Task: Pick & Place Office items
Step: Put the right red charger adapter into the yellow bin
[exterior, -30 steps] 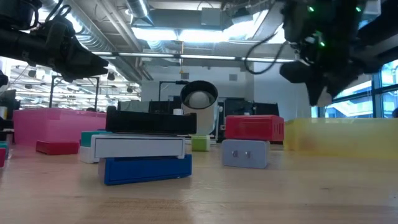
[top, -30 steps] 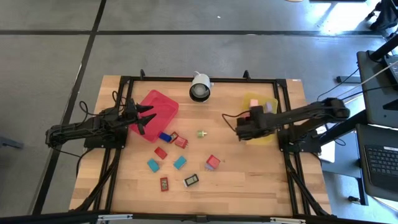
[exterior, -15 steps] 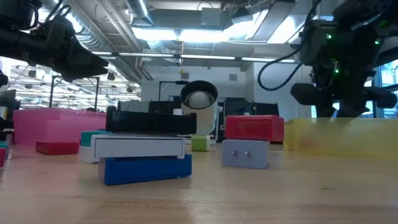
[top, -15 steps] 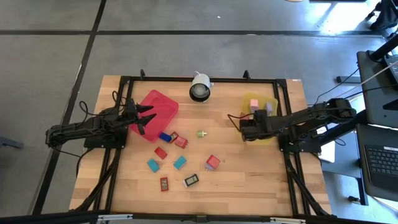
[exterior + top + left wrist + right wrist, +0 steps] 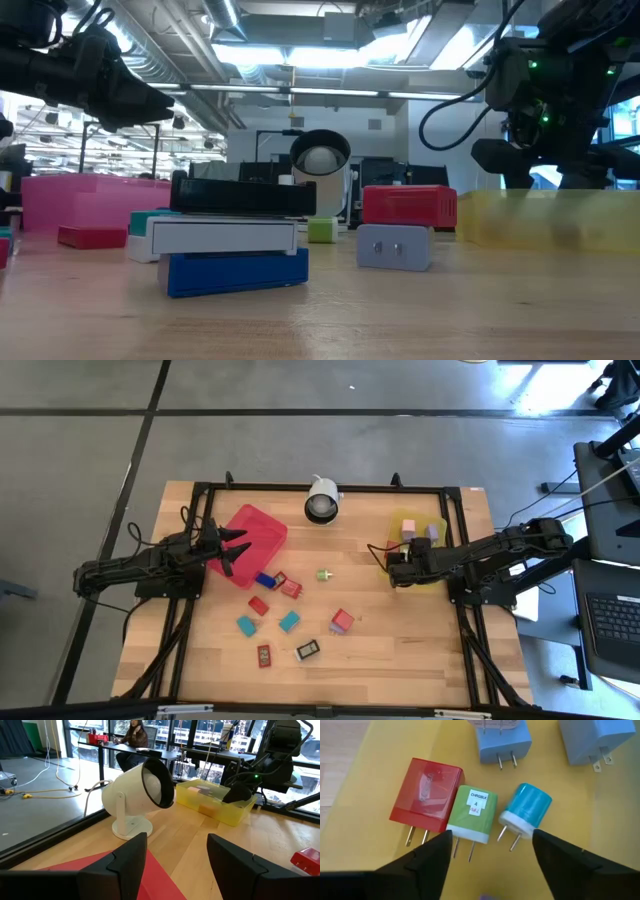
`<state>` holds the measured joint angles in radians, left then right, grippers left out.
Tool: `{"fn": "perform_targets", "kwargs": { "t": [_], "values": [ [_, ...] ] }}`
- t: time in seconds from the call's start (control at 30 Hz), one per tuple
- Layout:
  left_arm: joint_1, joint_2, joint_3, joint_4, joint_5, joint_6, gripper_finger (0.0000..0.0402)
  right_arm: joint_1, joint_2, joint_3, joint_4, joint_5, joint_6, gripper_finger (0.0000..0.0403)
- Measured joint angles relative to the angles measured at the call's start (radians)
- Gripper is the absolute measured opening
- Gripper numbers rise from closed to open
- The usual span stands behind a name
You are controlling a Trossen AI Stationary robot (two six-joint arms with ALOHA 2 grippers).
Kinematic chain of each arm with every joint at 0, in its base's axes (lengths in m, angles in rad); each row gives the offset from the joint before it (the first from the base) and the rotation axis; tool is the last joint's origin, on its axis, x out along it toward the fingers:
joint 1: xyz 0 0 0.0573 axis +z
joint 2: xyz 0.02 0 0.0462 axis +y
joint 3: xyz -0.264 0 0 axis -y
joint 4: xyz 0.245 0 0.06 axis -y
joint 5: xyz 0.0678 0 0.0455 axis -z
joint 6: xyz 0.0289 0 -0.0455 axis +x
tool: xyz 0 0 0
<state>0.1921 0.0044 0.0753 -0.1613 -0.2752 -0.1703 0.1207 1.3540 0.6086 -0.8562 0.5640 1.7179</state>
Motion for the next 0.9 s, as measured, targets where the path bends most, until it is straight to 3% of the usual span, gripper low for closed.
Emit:
{"fn": "perform_targets", "kwargs": {
  "t": [0.3,0.6,0.73,0.9],
  "values": [
    [0.000,0.000,0.000,0.000,0.000,0.000,0.0205,0.000,0.000,0.069,-0.073,-0.022,0.023,0.0393],
    [0.000,0.000,0.000,0.000,0.000,0.000,0.0205,0.000,0.000,0.321,-0.225,-0.071,-0.013,0.0383],
    [0.000,0.000,0.000,0.000,0.000,0.000,0.0203,0.000,0.028,0.386,-0.186,-0.115,-0.092,0.0383],
    [0.000,0.000,0.000,0.000,0.000,0.000,0.0205,0.000,0.098,0.400,-0.025,-0.094,-0.232,0.0381]
  ]
}}
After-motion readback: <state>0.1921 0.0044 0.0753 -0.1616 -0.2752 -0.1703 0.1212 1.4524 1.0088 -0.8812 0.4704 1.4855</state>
